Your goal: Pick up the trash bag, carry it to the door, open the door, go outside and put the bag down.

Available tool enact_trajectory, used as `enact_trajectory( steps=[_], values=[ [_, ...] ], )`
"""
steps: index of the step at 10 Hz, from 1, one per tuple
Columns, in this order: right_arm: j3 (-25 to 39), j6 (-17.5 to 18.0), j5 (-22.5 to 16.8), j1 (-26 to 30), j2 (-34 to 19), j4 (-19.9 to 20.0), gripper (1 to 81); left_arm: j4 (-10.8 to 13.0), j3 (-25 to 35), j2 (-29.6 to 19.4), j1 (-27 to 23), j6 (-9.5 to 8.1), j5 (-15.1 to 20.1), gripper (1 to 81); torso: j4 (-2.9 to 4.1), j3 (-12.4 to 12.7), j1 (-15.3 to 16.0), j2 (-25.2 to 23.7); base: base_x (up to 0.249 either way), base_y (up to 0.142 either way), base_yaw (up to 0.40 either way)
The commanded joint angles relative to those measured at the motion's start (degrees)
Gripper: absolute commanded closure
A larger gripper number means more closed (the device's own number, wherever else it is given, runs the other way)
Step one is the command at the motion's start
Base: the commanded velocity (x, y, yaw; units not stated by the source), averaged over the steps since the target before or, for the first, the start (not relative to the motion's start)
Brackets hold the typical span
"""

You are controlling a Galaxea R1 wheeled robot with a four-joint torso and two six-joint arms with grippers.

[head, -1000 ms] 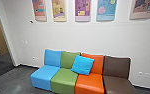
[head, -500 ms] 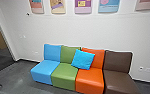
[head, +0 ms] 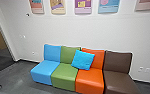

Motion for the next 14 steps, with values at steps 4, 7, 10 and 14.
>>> enact_trajectory(
  steps=[4,7,10,14],
  values=[
    [0.28,0.09,-3.09,3.03,-0.46,0.16,1.0,-0.03,-6.23,3.41,-4.29,-0.01,3.59,81.1,0.0,3.8,-0.11,-0.02,0.0,0.0,0.0],
    [0.28,0.09,-3.01,3.03,-0.46,0.25,1.0,0.06,-8.78,4.82,-4.29,0.07,3.5,81.1,-0.74,4.33,-0.13,-0.02,0.0,0.0,0.0],
    [0.28,0.09,-3.08,3.12,-0.28,0.16,1.0,0.06,-9.22,5.0,-4.37,0.07,3.42,81.1,-2.65,4.7,-0.13,-0.02,0.0,0.0,0.0],
    [0.11,0.09,-3.09,3.02,-0.11,0.16,1.0,0.06,-9.22,5.09,-4.37,0.16,3.59,81.1,-2.65,4.72,-0.13,-0.02,-0.021,0.0,0.0]
  ],
)
